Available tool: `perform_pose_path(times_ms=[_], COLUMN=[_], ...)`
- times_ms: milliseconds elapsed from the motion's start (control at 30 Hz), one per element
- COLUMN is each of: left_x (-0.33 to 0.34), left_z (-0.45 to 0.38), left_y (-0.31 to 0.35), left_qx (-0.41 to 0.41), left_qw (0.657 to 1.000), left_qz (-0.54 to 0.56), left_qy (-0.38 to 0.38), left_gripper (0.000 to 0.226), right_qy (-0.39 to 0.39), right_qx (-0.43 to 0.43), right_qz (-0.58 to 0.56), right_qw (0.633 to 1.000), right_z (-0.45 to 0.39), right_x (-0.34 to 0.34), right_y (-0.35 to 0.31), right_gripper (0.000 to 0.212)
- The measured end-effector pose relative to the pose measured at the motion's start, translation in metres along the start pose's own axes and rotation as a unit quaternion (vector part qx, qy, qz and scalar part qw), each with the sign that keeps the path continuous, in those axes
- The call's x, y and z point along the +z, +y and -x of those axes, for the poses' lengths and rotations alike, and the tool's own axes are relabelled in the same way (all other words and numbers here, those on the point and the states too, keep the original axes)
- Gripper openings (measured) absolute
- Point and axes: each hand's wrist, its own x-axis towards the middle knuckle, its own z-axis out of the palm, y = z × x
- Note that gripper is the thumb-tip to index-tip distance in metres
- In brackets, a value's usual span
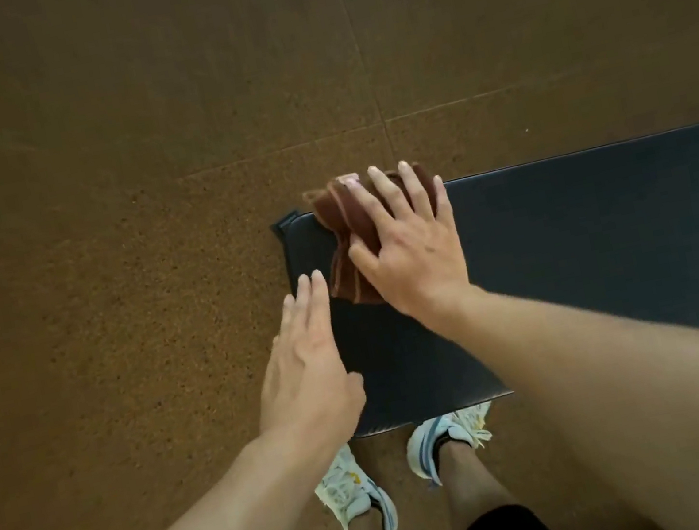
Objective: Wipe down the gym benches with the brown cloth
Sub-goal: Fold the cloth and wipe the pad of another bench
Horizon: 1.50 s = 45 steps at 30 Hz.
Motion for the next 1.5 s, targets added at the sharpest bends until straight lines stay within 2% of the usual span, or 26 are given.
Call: perform_pose_path(times_ms=[100, 200, 267, 367, 433, 533, 600, 667, 733, 800, 867, 1033, 1100, 1200, 1333, 1433, 1500], left_x=[0.008, 0.021, 0.029, 0.038, 0.042, 0.047, 0.048, 0.049, 0.05, 0.05, 0.051, 0.053, 0.053, 0.054, 0.053, 0.053, 0.053], left_z=[-0.002, -0.006, -0.008, -0.01, -0.01, -0.011, -0.01, -0.01, -0.01, -0.009, -0.009, -0.008, -0.009, -0.008, -0.006, -0.005, -0.004], left_y=[0.011, 0.028, 0.037, 0.044, 0.045, 0.047, 0.05, 0.053, 0.056, 0.058, 0.062, 0.066, 0.068, 0.064, 0.06, 0.056, 0.049], left_qx=[0.021, -0.01, -0.033, -0.046, -0.043, -0.046, -0.055, -0.065, -0.074, -0.077, -0.084, -0.106, -0.108, -0.102, -0.085, -0.078, -0.07], left_qw=[0.992, 0.983, 0.978, 0.967, 0.958, 0.948, 0.945, 0.943, 0.94, 0.934, 0.928, 0.928, 0.931, 0.929, 0.931, 0.936, 0.945], left_qz=[-0.117, -0.161, -0.182, -0.239, -0.28, -0.31, -0.318, -0.323, -0.331, -0.346, -0.362, -0.355, -0.347, -0.355, -0.355, -0.343, -0.318], left_qy=[-0.033, -0.087, -0.091, -0.07, -0.051, -0.048, -0.046, -0.042, -0.039, -0.038, -0.034, -0.027, -0.037, -0.02, -0.01, 0.001, 0.011], left_gripper=[0.132, 0.149, 0.158, 0.157, 0.154, 0.155, 0.156, 0.158, 0.158, 0.158, 0.158, 0.156, 0.156, 0.157, 0.157, 0.158, 0.159], right_qy=[0.001, -0.065, -0.094, -0.017, -0.015, -0.002, 0.015, -0.016, -0.06, -0.079, -0.065, -0.044, -0.024, 0.014, -0.05, -0.088, -0.082], right_qx=[0.042, 0.078, 0.085, 0.143, 0.154, 0.111, 0.078, 0.035, -0.027, -0.101, -0.141, -0.084, -0.073, -0.059, -0.174, -0.263, -0.243], right_qz=[0.006, 0.016, 0.0, -0.055, -0.057, -0.027, -0.02, -0.007, 0.012, 0.02, 0.027, 0.002, -0.005, -0.007, 0.064, 0.105, 0.109], right_qw=[0.999, 0.995, 0.992, 0.988, 0.986, 0.993, 0.997, 0.999, 0.998, 0.992, 0.987, 0.995, 0.997, 0.998, 0.981, 0.955, 0.96], right_z=[0.105, 0.18, 0.156, 0.057, -0.008, -0.01, 0.054, 0.132, 0.167, 0.145, 0.097, -0.009, -0.002, 0.064, 0.166, 0.151, 0.12], right_x=[0.017, 0.026, 0.018, -0.008, -0.027, -0.029, -0.013, 0.004, 0.011, 0.006, -0.008, -0.039, -0.039, -0.024, -0.001, -0.007, -0.017], right_y=[0.021, 0.044, 0.057, 0.069, 0.08, 0.085, 0.083, 0.088, 0.105, 0.129, 0.147, 0.165, 0.167, 0.173, 0.194, 0.211, 0.203], right_gripper=[0.074, 0.074, 0.073, 0.071, 0.067, 0.067, 0.071, 0.073, 0.071, 0.072, 0.072, 0.069, 0.068, 0.072, 0.078, 0.077, 0.076])
